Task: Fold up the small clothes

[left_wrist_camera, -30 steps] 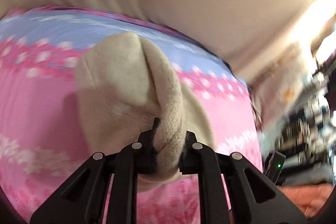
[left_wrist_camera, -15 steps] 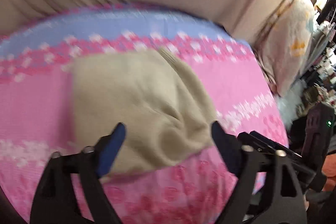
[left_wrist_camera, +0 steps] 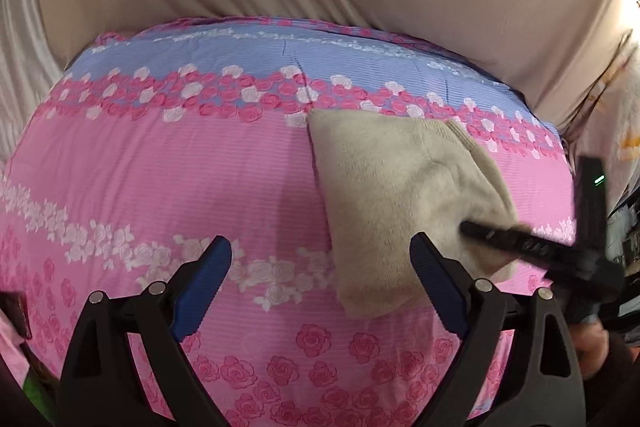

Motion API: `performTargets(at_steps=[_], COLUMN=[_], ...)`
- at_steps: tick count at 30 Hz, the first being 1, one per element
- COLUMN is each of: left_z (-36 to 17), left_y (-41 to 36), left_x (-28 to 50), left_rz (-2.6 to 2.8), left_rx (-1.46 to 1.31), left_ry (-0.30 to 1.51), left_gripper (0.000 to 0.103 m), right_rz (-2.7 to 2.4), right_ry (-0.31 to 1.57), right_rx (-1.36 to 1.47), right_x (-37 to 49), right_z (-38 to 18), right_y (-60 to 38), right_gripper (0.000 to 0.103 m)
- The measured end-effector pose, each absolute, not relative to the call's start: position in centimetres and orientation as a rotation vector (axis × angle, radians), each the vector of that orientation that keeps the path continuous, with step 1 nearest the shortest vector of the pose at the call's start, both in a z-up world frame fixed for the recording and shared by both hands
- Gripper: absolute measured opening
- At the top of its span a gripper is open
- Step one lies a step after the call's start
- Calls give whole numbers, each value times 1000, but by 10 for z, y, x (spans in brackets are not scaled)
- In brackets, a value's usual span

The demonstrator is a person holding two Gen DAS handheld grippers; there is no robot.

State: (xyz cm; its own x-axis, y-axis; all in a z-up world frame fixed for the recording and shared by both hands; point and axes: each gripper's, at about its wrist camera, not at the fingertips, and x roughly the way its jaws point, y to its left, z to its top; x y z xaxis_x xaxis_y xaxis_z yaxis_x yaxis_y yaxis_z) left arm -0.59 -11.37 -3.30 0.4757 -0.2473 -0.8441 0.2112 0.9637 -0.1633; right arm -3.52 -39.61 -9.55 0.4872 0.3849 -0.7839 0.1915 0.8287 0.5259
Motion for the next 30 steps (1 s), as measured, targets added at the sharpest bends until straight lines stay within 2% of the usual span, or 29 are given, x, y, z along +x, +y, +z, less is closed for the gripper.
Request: performTargets(at_steps=[3,5,7,10,12,14,16,18,19,25,30], left_z=[-31,-31,-36,-51,-58,-58,-60,-63,-64,-71,-80], left_y=[-113,-121,-131,-146,-155,-161,-166,-174,-178,-188,-192], left_x=[-7,-8,-8,-6,-3,-3,-1,2,2,4,7], left_rz=[-285,-309,-332,-368,-378,-381,-384,-385,-386,-391,-394], left_rx=[-49,-35,-19,-14,-1,11,15,40,57,107,112], left_ry=[1034,1032,1039,1081,1118,1111,1113,1131,1135,1149,1178], left_gripper=[88,89,89,89,89,89,90,90,90,90,90], right_rz=[162,90,-4,-75,-72,-83,-107,-128,-117,-107,-181], right_ry=[914,876,952,1214,1138,1056,988,947,938,942,1160], right_rx=[572,468,385,379,458,434,358,249,212,274,248], right_x=[-51,-66,-72,-74,-86,-89,-89,-87,-89,-87,-72], right_z=[-31,-18,-52,-146,-135,-99,-71,-51,-44,-47,-132], right_y=[-406,-416,-430,-448,-454,-453,-449,-442,-436,-433,-449], right_gripper=[24,25,32,34,36,46,46,36,22,21,23])
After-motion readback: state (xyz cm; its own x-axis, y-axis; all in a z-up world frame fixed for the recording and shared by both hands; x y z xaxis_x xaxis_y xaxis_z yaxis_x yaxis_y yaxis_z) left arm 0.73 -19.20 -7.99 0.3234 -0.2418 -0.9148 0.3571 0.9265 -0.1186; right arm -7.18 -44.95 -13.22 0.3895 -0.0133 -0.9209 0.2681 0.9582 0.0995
